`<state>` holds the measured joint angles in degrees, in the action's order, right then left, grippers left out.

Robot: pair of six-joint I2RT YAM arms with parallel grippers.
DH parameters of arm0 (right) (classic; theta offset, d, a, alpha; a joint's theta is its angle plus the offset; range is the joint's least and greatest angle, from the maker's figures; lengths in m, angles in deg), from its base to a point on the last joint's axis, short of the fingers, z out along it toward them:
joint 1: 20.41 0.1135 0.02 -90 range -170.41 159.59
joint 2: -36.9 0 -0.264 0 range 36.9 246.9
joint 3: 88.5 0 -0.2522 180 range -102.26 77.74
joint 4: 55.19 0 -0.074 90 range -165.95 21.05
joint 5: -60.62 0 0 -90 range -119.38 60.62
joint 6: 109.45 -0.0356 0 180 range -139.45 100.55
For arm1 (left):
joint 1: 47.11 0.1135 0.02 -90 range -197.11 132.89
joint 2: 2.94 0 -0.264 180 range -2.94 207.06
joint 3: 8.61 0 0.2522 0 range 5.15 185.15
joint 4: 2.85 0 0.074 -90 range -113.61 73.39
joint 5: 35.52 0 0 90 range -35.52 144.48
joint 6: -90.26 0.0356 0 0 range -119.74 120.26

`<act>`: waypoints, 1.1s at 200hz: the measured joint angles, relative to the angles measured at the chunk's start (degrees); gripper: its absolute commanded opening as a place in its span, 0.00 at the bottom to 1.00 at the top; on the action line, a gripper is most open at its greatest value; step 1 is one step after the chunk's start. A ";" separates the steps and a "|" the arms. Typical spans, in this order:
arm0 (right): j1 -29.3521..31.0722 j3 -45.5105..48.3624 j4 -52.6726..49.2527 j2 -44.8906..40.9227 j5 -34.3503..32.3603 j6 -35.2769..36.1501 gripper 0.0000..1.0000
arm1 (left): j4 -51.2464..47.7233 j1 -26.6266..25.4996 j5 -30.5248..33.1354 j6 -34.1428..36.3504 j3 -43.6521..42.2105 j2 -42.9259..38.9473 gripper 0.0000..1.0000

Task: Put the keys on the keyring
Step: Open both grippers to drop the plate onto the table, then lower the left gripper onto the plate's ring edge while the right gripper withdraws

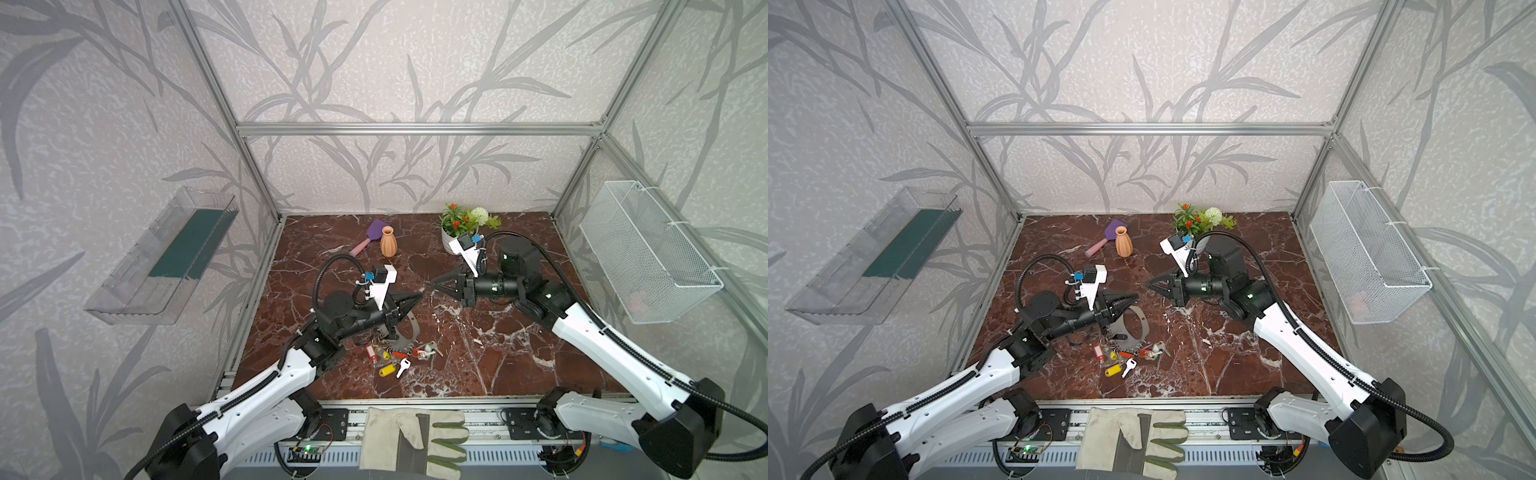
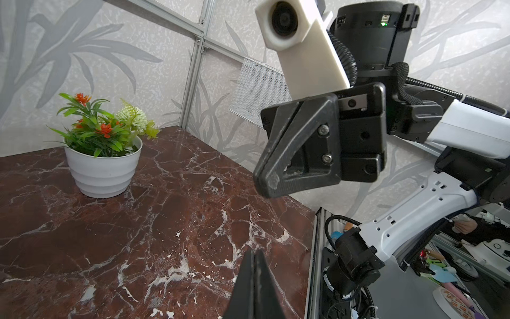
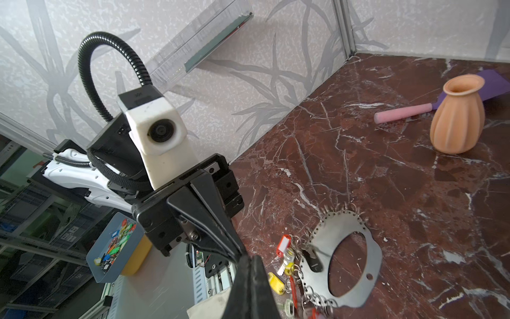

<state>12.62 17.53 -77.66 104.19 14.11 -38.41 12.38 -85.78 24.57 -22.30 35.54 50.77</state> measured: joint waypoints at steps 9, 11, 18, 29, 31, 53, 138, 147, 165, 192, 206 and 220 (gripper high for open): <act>-0.17 0.11 -0.02 0.00 -0.70 -0.07 0.04 | -0.92 0.00 1.33 0.07 0.00 -0.13 0.00; -0.22 0.15 -0.02 0.00 -0.90 -0.07 0.04 | -1.11 0.00 1.53 0.04 0.00 -0.17 0.00; -0.39 0.31 -0.17 0.07 -1.62 -0.07 0.04 | -1.73 0.00 2.60 0.02 -0.04 -0.37 0.00; -0.44 0.48 -0.61 0.35 -2.69 -0.04 0.08 | -2.62 0.00 4.39 -0.07 -0.13 -0.83 0.00; -0.44 0.55 -0.63 0.44 -2.89 -0.09 0.09 | -2.89 0.00 4.68 -0.07 -0.13 -0.92 0.00; -0.50 1.18 -1.11 1.77 -4.87 -0.13 0.15 | -7.17 0.09 8.09 -0.57 0.04 -1.49 0.25; -0.48 5.18 -2.23 6.36 -10.67 -0.09 0.44 | -49.40 5.11 22.16 -11.06 12.17 6.78 0.49; -0.48 5.42 -2.23 6.64 -10.97 -0.22 0.48 | -53.11 4.44 22.91 -11.04 13.14 10.54 0.49; -0.48 5.77 -2.16 6.67 -11.41 -0.28 0.52 | -59.41 2.23 25.59 -10.49 16.15 19.02 0.50; -0.50 6.10 -2.14 6.56 -11.65 -0.15 0.63 | -64.63 -2.03 30.05 -9.25 21.84 29.70 0.51; -0.52 6.67 -2.23 6.05 -11.82 0.13 0.64 | -65.75 -3.52 32.04 -8.39 24.50 33.86 0.52; -0.52 7.48 -2.43 5.07 -12.04 0.28 0.67 | -66.51 -4.50 33.66 -7.67 26.25 36.79 0.56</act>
<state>12.10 25.01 -80.08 109.26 2.06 -38.12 -54.13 -90.28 58.23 -29.98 61.79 87.56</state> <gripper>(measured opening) 0.651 0.534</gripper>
